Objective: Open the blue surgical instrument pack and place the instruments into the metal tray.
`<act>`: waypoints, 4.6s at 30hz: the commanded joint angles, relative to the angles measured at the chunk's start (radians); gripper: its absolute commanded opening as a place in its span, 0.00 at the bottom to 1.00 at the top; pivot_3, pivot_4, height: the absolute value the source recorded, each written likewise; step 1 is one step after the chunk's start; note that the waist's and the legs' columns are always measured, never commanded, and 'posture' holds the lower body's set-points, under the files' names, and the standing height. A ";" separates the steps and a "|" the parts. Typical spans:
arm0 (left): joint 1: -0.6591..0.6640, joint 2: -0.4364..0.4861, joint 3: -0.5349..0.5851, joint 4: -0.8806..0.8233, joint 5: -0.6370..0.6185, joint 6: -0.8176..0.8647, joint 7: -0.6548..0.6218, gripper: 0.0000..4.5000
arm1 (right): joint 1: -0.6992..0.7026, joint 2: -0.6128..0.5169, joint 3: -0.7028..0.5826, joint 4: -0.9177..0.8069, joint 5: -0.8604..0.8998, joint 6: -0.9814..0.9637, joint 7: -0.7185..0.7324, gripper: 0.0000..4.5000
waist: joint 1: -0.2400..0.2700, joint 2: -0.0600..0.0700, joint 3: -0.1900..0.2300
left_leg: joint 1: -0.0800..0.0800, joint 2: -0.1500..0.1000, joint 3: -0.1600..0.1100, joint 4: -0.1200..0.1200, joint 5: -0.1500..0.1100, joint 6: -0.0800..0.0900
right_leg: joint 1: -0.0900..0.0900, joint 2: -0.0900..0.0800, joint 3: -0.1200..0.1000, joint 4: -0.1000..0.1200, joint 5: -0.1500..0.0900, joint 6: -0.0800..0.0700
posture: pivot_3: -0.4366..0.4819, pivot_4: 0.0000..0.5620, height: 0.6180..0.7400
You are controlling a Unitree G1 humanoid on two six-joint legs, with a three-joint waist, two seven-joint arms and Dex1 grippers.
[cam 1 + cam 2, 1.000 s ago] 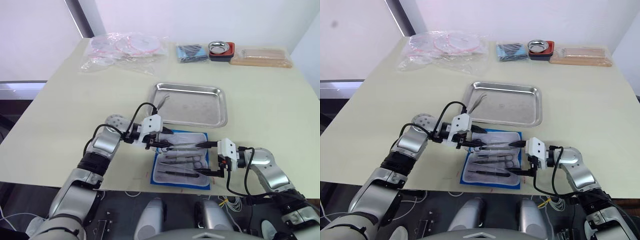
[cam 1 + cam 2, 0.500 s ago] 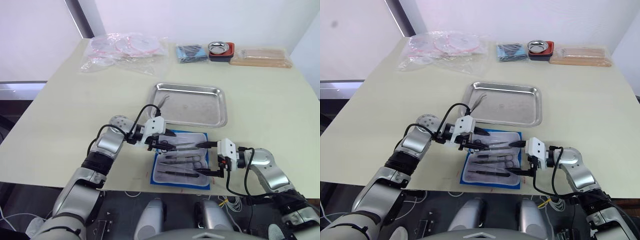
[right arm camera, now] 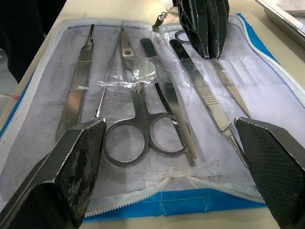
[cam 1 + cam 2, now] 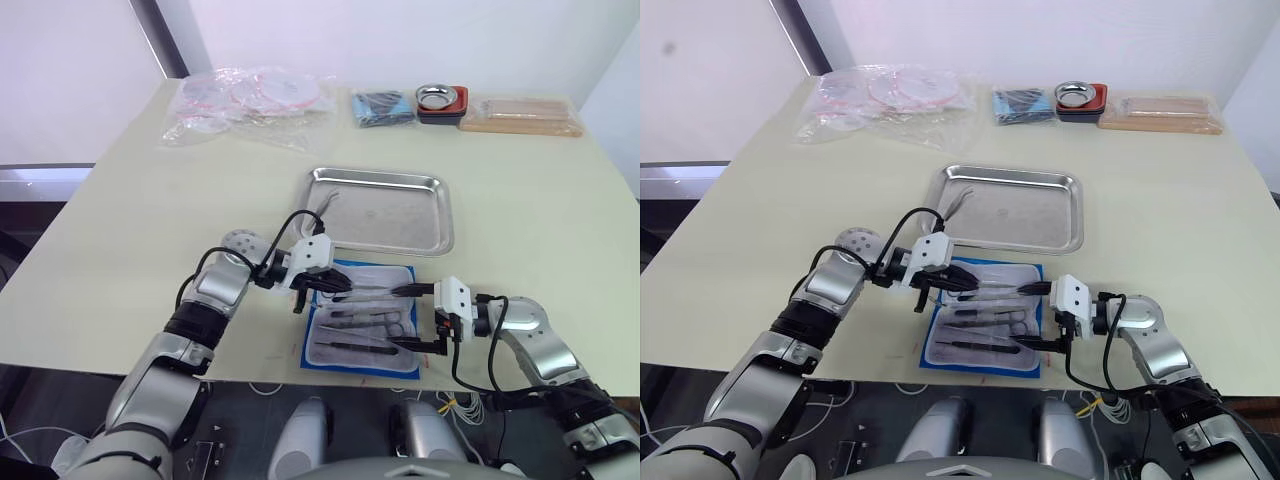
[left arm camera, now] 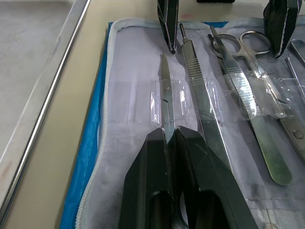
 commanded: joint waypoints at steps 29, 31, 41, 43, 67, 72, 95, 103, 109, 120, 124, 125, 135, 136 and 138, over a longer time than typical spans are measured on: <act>-0.132 0.122 -0.077 -0.327 0.024 0.455 -0.064 0.02 | 0.055 0.001 0.065 0.078 -0.073 0.060 -0.016 1.00 | -0.004 0.000 0.000 | 0.000 0.002 -0.001 0.000 0.000 0.000 | 0.000 0.002 0.000 0.000 0.000 0.000 | 0.48 0.27 1.00; -0.131 0.139 -0.077 -0.338 0.023 0.469 -0.070 0.02 | 0.054 0.001 0.066 0.078 -0.073 0.061 -0.016 1.00 | -0.004 0.000 0.000 | 0.000 0.002 -0.001 0.000 0.000 0.000 | 0.000 0.003 0.000 0.000 0.000 0.000 | 0.48 0.27 1.00; -0.120 0.230 -0.059 -0.399 0.013 0.506 -0.092 0.02 | 0.052 0.005 0.068 0.085 -0.072 0.057 -0.015 1.00 | -0.004 0.000 0.000 | 0.000 0.005 -0.001 0.000 0.000 0.000 | 0.000 0.006 0.000 0.000 0.000 0.000 | 0.48 0.27 1.00; -0.115 0.254 -0.049 -0.409 -0.001 0.517 -0.102 0.02 | 0.052 0.007 0.070 0.086 -0.073 0.056 -0.016 1.00 | -0.004 0.000 0.000 | 0.000 0.006 -0.001 0.000 0.000 0.000 | 0.000 0.007 0.000 0.000 0.000 0.000 | 0.48 0.27 1.00; -0.078 0.196 0.160 -0.468 -0.136 0.710 0.191 0.02 | 0.035 0.014 0.076 0.135 -0.082 0.027 0.001 1.00 | -0.004 -0.005 -0.003 | 0.001 0.009 0.000 0.001 0.000 0.000 | 0.000 0.010 0.001 0.001 0.000 0.001 | 0.48 0.27 1.00; -0.072 0.089 0.202 -0.482 -0.150 0.783 0.367 0.02 | 0.035 0.012 0.075 0.139 -0.082 0.025 0.005 1.00 | -0.004 -0.005 -0.003 | 0.001 0.010 0.001 0.002 0.000 0.000 | 0.000 0.010 0.002 0.001 0.001 -0.001 | 0.48 0.27 1.00; -0.163 -0.277 0.222 -0.254 -0.008 0.800 0.993 0.02 | 0.045 -0.004 0.071 0.119 -0.080 0.027 0.013 1.00 | -0.001 -0.005 -0.004 | 0.001 0.008 0.004 0.003 0.000 -0.001 | 0.000 0.009 0.005 0.000 0.003 -0.003 | 0.48 0.27 1.00; -0.166 -0.298 0.230 -0.201 0.019 0.824 1.086 0.02 | 0.034 -0.007 0.069 0.122 -0.079 0.029 0.018 1.00 | -0.001 -0.005 -0.004 | 0.001 0.008 0.004 0.003 0.000 -0.001 | 0.000 0.009 0.006 0.000 0.003 -0.002 | 0.48 0.27 1.00; -0.147 -0.336 0.259 -0.136 0.012 0.818 1.130 0.02 | 0.038 -0.009 0.070 0.114 -0.077 0.032 0.019 1.00 | -0.001 -0.005 -0.004 | 0.001 0.008 0.004 0.003 0.000 -0.001 | 0.000 0.009 0.006 0.000 0.003 -0.002 | 0.48 0.27 1.00; -0.145 -0.341 0.272 -0.070 0.011 0.783 1.142 0.20 | 0.051 -0.005 0.071 0.111 -0.080 0.031 0.006 1.00 | 0.000 -0.005 -0.004 | 0.001 0.008 0.004 0.003 0.000 -0.001 | 0.000 0.009 0.005 0.000 0.003 -0.002 | 0.48 0.27 1.00; -0.144 -0.324 0.253 -0.089 0.028 0.773 1.138 0.49 | 0.055 -0.004 0.071 0.111 -0.080 0.030 0.003 1.00 | 0.000 -0.005 -0.004 | 0.001 0.008 0.004 0.003 0.000 -0.001 | 0.000 0.009 0.005 0.000 0.003 -0.002 | 0.48 0.27 1.00; -0.142 -0.320 0.250 -0.096 0.030 0.770 1.135 0.49 | 0.056 -0.003 0.072 0.110 -0.080 0.030 0.002 1.00 | 0.000 -0.005 -0.004 | 0.001 0.008 0.004 0.003 0.000 -0.001 | 0.000 0.009 0.005 0.000 0.003 -0.002 | 0.48 0.27 1.00; -0.115 -0.269 0.229 -0.244 0.009 0.773 1.037 0.49 | 0.052 0.000 0.072 0.115 -0.079 0.030 0.002 1.00 | -0.001 -0.005 -0.004 | 0.001 0.008 0.004 0.003 0.000 -0.001 | 0.000 0.009 0.005 0.000 0.003 -0.002 | 0.48 0.27 1.00; -0.111 -0.261 0.233 -0.260 0.005 0.761 1.023 0.49 | 0.051 0.000 0.073 0.115 -0.079 0.030 0.002 1.00 | -0.001 -0.005 -0.004 | 0.001 0.008 0.004 0.003 0.000 -0.001 | 0.000 0.009 0.006 0.000 0.003 -0.002 | 0.48 0.27 1.00; -0.103 -0.247 0.239 -0.285 -0.007 0.750 0.996 0.49 | 0.050 0.000 0.072 0.115 -0.078 0.030 0.003 1.00 | -0.001 -0.005 -0.004 | 0.001 0.008 0.004 0.003 0.000 -0.001 | 0.000 0.009 0.006 0.000 0.003 -0.002 | 0.48 0.27 1.00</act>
